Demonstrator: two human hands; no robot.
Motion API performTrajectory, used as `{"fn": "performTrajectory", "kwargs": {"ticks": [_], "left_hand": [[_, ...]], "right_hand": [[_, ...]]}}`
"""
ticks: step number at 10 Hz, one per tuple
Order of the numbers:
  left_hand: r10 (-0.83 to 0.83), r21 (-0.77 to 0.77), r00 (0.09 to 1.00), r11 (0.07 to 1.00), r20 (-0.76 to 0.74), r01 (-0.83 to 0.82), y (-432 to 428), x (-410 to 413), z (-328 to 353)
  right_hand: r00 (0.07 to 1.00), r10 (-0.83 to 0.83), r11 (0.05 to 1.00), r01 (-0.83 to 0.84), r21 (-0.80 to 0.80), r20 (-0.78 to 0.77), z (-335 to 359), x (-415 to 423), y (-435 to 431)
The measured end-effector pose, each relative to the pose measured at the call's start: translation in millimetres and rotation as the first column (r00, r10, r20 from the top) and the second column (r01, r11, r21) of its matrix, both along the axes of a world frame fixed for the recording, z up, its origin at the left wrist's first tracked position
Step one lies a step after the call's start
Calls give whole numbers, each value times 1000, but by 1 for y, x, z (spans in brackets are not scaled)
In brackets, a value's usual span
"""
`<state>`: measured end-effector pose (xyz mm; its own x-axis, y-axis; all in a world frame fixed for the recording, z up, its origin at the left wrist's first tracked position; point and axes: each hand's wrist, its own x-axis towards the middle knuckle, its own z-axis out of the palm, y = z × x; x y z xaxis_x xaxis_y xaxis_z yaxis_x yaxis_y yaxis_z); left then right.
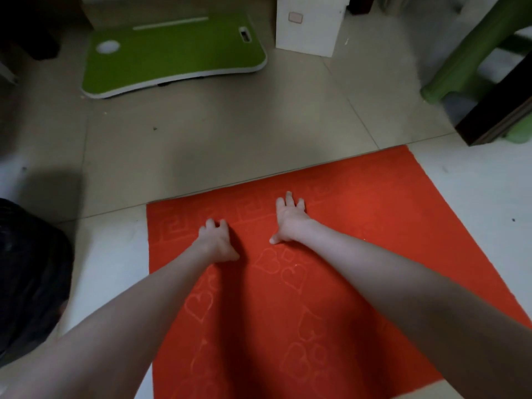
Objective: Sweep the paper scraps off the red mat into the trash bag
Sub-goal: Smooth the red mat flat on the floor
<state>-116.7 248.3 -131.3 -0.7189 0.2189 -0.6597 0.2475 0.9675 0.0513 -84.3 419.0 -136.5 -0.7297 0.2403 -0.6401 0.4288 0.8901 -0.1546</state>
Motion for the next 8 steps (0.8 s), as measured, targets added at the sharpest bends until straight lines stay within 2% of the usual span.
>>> {"fn": "performTrajectory", "kwargs": {"ticks": [1,2,3,4,5,6,7,8], "left_hand": [[46,56,999,997,-2,-46,-9,7,4],[52,120,992,992,-112,-39,-14,13,14],[-57,112,992,991,-113,70,-8,22,25],[-114,125,993,985,-18,116,3,39,27],[-168,60,981,985,93,163,8,65,18],[-190,11,978,982,88,189,8,76,15],[-169,29,981,986,97,167,7,77,21],[-121,138,992,984,35,116,17,56,45]], "right_hand": [[997,50,999,-51,-3,-60,4,9,6],[977,28,1000,-28,4,-210,10,33,14],[973,6,994,20,107,-230,9,66,20],[989,-92,982,110,156,-117,8,84,24],[967,-256,957,256,133,-23,5,93,30],[939,-345,936,344,72,-5,0,100,39],[948,-318,946,316,68,24,-1,105,43],[924,-348,935,355,19,-159,23,92,49]]}}
